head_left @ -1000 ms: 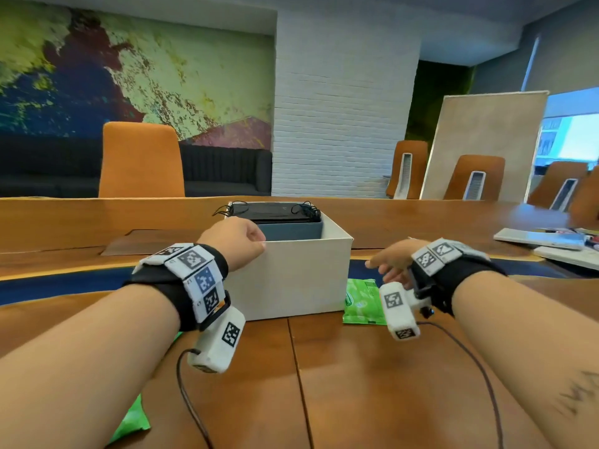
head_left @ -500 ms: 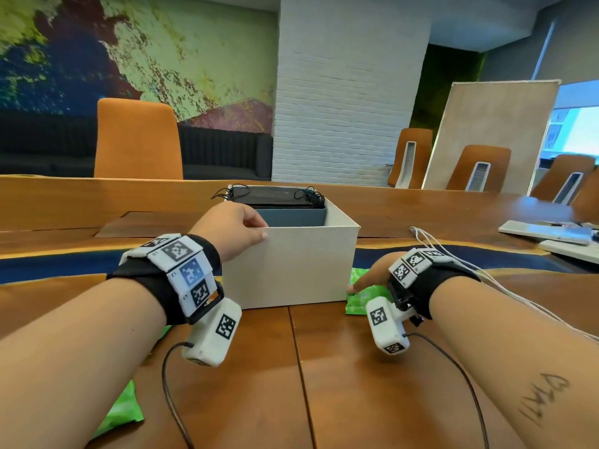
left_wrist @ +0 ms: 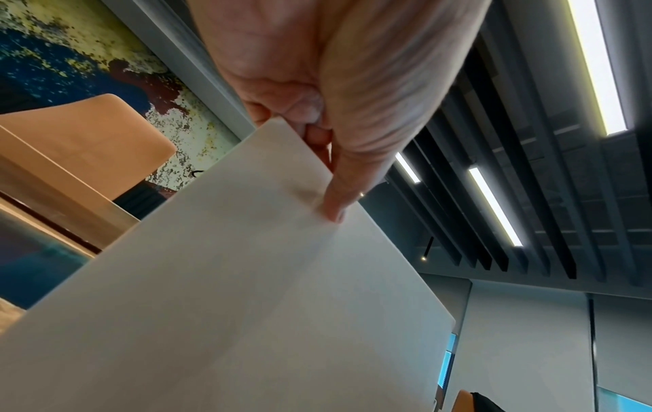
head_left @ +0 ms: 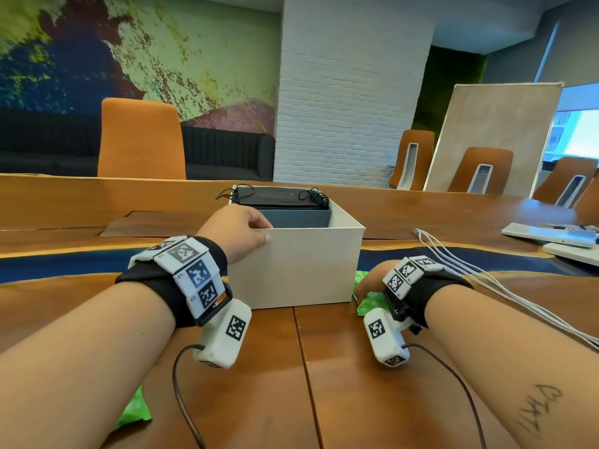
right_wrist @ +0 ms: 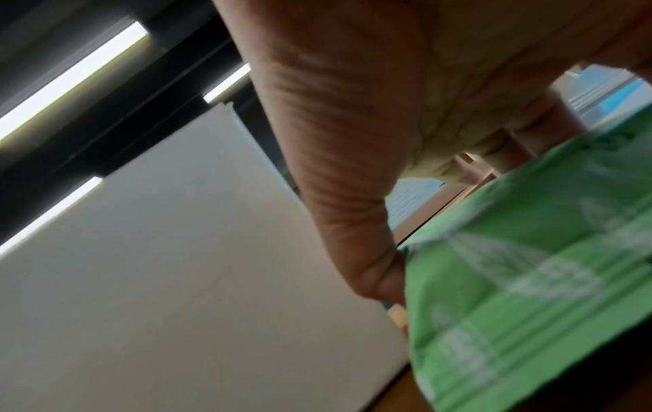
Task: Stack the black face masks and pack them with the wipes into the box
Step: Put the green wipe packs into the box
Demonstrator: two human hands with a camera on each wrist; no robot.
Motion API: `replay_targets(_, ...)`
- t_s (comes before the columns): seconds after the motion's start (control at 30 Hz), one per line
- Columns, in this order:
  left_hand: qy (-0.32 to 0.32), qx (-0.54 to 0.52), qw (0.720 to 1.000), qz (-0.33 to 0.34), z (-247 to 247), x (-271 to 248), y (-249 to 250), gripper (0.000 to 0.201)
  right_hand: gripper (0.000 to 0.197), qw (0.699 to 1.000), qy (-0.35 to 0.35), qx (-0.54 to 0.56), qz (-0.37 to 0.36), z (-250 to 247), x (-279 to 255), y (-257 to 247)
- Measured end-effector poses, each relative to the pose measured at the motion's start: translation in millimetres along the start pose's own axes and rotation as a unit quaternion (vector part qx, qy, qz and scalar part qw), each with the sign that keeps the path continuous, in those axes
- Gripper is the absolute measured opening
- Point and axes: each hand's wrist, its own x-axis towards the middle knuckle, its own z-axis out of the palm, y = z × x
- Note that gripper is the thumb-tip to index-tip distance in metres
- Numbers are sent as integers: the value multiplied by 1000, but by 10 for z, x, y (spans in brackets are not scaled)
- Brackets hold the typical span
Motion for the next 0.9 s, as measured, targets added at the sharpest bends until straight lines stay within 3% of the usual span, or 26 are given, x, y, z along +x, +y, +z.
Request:
replay_targets(0.17,-1,-13,1000,-3,2,-43,4,17,30,982,-17,183,33,-117,20,317)
replay_targets(0.33,-2,-55,998,6,-33,-103,35,20,57,946,39,322,9,-338,-40,524)
replay_targets(0.43,3,-118,993,-12,-87,-148,113,23,87,904,104,413,-31,-475,-170,495)
replay_targets(0.53,9,-176,984,-15,-165,-224,245,30,75,849,170,485,-126,-582,-474,297)
replay_targets(0.63,-9,-243,970,5,-237,-316,415,42,95,826,245,443,-248,-618,-669,29)
replay_targets(0.73,-43,-379,924,-12,-321,-384,546,50,113,834,275,344,-333,-587,-872,-257)
replay_targets(0.9,-15,-467,884,-21,-479,-411,530,36,111,824,306,202,-433,-525,-1082,-563)
